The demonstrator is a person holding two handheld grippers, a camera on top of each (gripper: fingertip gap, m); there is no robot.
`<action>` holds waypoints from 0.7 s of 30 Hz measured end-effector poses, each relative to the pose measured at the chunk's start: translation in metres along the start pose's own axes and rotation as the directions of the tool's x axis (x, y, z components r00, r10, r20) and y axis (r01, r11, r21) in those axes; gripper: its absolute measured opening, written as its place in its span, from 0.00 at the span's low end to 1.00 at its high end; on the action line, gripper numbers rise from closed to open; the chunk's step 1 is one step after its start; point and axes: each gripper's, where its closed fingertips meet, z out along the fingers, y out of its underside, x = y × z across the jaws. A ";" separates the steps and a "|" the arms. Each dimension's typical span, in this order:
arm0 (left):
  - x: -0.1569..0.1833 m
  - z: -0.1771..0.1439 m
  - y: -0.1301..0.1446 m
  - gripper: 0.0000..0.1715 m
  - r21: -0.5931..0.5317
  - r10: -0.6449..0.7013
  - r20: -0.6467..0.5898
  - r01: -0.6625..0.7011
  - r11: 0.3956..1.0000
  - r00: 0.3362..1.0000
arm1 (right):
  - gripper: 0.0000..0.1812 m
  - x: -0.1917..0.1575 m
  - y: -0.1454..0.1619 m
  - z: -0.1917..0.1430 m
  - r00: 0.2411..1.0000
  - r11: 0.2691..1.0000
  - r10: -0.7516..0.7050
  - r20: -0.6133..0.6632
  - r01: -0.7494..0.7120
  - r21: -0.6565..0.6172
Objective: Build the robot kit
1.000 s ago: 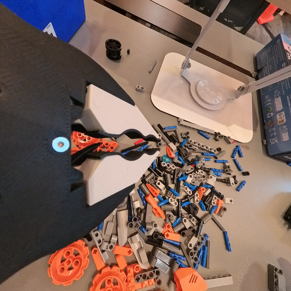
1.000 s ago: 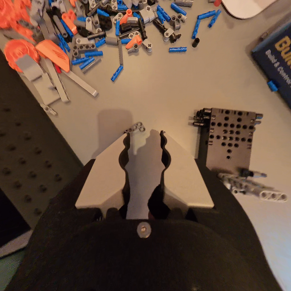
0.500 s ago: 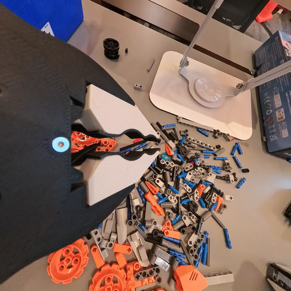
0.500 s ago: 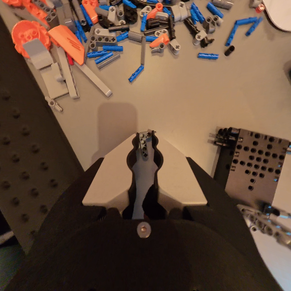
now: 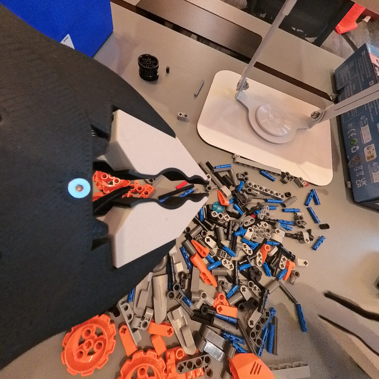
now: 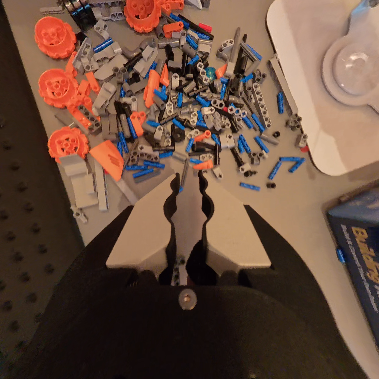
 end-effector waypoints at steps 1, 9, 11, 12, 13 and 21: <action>0.000 0.000 0.000 0.03 0.003 -0.003 0.000 0.003 1.000 1.000 | 0.09 0.002 -0.004 0.006 1.000 1.000 -0.006 0.004 0.006 -0.008; 0.002 0.000 -0.001 0.03 0.000 0.010 -0.001 -0.010 1.000 1.000 | 0.08 0.000 -0.012 0.041 0.997 0.997 -0.048 0.058 0.051 -0.050; 0.002 0.000 -0.002 0.03 0.001 0.012 -0.003 -0.012 1.000 1.000 | 0.07 0.001 -0.015 0.043 0.997 0.998 -0.051 0.059 0.054 -0.041; 0.003 0.000 -0.002 0.03 0.002 0.011 -0.004 -0.011 1.000 1.000 | 0.07 0.001 -0.015 0.044 0.997 0.998 -0.050 0.058 0.052 -0.042; 0.003 0.000 -0.002 0.03 0.003 0.011 -0.004 -0.011 1.000 1.000 | 0.07 0.001 -0.016 0.044 0.996 0.997 -0.060 0.059 0.063 -0.042; 0.002 0.000 -0.003 0.03 0.004 0.012 -0.001 -0.012 1.000 1.000 | 0.07 -0.005 -0.016 0.044 0.989 0.988 -0.134 0.055 0.138 -0.067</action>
